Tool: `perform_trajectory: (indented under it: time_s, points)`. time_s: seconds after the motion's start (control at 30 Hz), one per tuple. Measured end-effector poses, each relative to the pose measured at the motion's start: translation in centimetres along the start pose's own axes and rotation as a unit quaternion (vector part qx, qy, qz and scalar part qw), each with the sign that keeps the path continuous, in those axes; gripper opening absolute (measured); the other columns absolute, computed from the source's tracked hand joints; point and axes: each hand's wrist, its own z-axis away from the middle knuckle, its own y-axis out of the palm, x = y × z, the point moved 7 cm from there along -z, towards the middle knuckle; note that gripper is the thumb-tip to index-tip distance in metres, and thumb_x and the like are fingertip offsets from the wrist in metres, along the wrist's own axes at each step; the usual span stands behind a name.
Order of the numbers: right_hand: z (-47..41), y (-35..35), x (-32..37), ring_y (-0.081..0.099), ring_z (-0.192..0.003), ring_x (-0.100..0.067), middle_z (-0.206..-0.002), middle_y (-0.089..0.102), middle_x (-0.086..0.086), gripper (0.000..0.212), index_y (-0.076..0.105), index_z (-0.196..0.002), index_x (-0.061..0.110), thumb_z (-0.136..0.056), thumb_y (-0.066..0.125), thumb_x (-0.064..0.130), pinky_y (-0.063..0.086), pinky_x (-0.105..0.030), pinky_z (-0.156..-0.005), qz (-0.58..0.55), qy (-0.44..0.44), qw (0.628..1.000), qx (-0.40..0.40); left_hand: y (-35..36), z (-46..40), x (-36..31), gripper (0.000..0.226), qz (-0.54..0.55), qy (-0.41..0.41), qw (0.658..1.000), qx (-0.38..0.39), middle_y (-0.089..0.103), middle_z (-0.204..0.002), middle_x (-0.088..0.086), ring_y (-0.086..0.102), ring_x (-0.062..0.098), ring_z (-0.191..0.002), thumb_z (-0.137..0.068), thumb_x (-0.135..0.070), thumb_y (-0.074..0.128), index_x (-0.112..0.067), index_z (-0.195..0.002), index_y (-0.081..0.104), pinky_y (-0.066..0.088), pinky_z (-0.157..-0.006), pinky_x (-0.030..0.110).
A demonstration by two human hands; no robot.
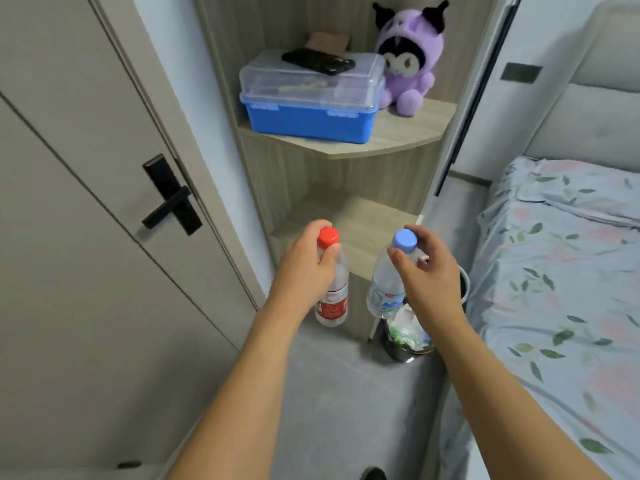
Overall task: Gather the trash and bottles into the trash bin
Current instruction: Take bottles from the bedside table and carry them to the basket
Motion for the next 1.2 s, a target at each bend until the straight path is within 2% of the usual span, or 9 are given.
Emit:
perform_trajectory:
  time_s: [0.07,0.2,0.33,0.57,0.7,0.8,1.0,1.1,1.2]
  points:
    - [-1.8,-3.2,-0.8,0.06,-0.098,-0.004,-0.107,0.064,0.016,0.032,0.06,-0.114,0.027,-0.085,0.068,0.017,0.05,-0.031,-0.092,0.006,0.002,0.999,-0.032,3.0,-1.8,-2.6,0.033,-0.002,0.025,0.999,0.021,0.064,-0.112,-0.004,0.057,0.021,-0.104,-0.092,-0.026,0.059,-0.028,-0.124,0.053,0.045,-0.091,0.032]
    - [-5.3,-8.9,-2.7,0.056,-0.094,0.012,-0.099,0.059,0.027,0.032,0.059,-0.113,0.027,-0.085,0.068,0.014,0.048,-0.024,-0.089,0.021,0.01,0.996,-0.091,8.7,-5.0,-6.5,0.028,-0.013,0.07,0.995,0.066,0.065,-0.107,-0.004,0.058,0.024,-0.098,-0.09,-0.029,0.06,-0.028,-0.117,0.053,0.047,-0.089,0.037]
    - [-9.0,-12.3,-4.6,0.054,-0.093,0.013,-0.1,0.059,0.022,0.03,0.058,-0.111,0.026,-0.085,0.069,0.014,0.048,-0.026,-0.09,0.023,0.029,0.99,-0.138,13.2,-8.2,-7.5,0.024,-0.025,0.083,0.988,0.125,0.065,-0.103,-0.007,0.06,0.02,-0.097,-0.087,-0.034,0.06,-0.032,-0.109,0.05,0.05,-0.086,0.041]
    - [-17.7,-15.4,-8.1,0.057,-0.098,-0.008,-0.104,0.06,0.01,0.029,0.055,-0.108,0.026,-0.084,0.07,0.017,0.051,-0.037,-0.091,0.092,0.044,0.977,-0.188,21.4,-16.3,-7.8,0.023,-0.018,0.097,0.976,0.194,0.062,-0.102,-0.005,0.058,0.02,-0.095,-0.09,-0.032,0.06,-0.029,-0.108,0.047,0.049,-0.083,0.036]
    - [-22.7,-18.5,-11.3,0.055,-0.102,-0.01,-0.109,0.058,0.01,0.034,0.055,-0.117,0.021,-0.085,0.067,0.017,0.05,-0.04,-0.093,0.124,0.06,0.968,-0.211,27.2,-20.6,-9.0,0.022,-0.031,0.095,0.97,0.221,0.06,-0.1,-0.003,0.055,0.02,-0.087,-0.093,-0.027,0.056,-0.028,-0.111,0.045,0.041,-0.073,0.031]
    - [-26.8,-20.9,-14.8,0.055,-0.106,-0.011,-0.115,0.058,0.007,0.038,0.054,-0.123,0.02,-0.086,0.064,0.017,0.049,-0.041,-0.095,0.148,0.076,0.962,-0.215,32.2,-23.7,-9.6,0.022,-0.038,0.087,0.967,0.234,0.059,-0.1,-0.003,0.054,0.018,-0.085,-0.093,-0.027,0.056,-0.028,-0.112,0.045,0.039,-0.073,0.03]
    - [-35.3,-22.5,-26.3,0.052,-0.105,-0.01,-0.119,0.057,0.003,0.036,0.054,-0.125,0.018,-0.09,0.062,0.018,0.047,-0.036,-0.097,0.182,0.086,0.964,-0.176,45.7,-30.1,-5.5,0.024,-0.028,0.051,0.968,0.244,0.061,-0.104,-0.001,0.058,0.022,-0.089,-0.092,-0.02,0.058,-0.026,-0.112,0.046,0.046,-0.078,0.033]
    - [-39.0,-21.9,-36.1,0.048,-0.102,-0.005,-0.118,0.056,0.003,0.036,0.054,-0.126,0.017,-0.091,0.062,0.016,0.04,-0.022,-0.093,0.2,0.098,0.961,-0.164,55.1,-32.8,0.6,0.025,-0.037,0.027,0.964,0.261,0.061,-0.104,-0.001,0.059,0.022,-0.088,-0.092,-0.02,0.056,-0.03,-0.111,0.044,0.048,-0.078,0.034]
    - [-40.8,-20.8,-47.3,0.048,-0.104,-0.004,-0.12,0.056,0.003,0.037,0.054,-0.127,0.018,-0.091,0.061,0.016,0.034,-0.017,-0.092,0.206,0.126,0.958,-0.155,64.2,-34.4,8.2,0.025,-0.067,0.024,0.958,0.279,0.059,-0.099,0.0,0.057,0.021,-0.087,-0.094,-0.02,0.054,-0.03,-0.112,0.041,0.045,-0.075,0.031]
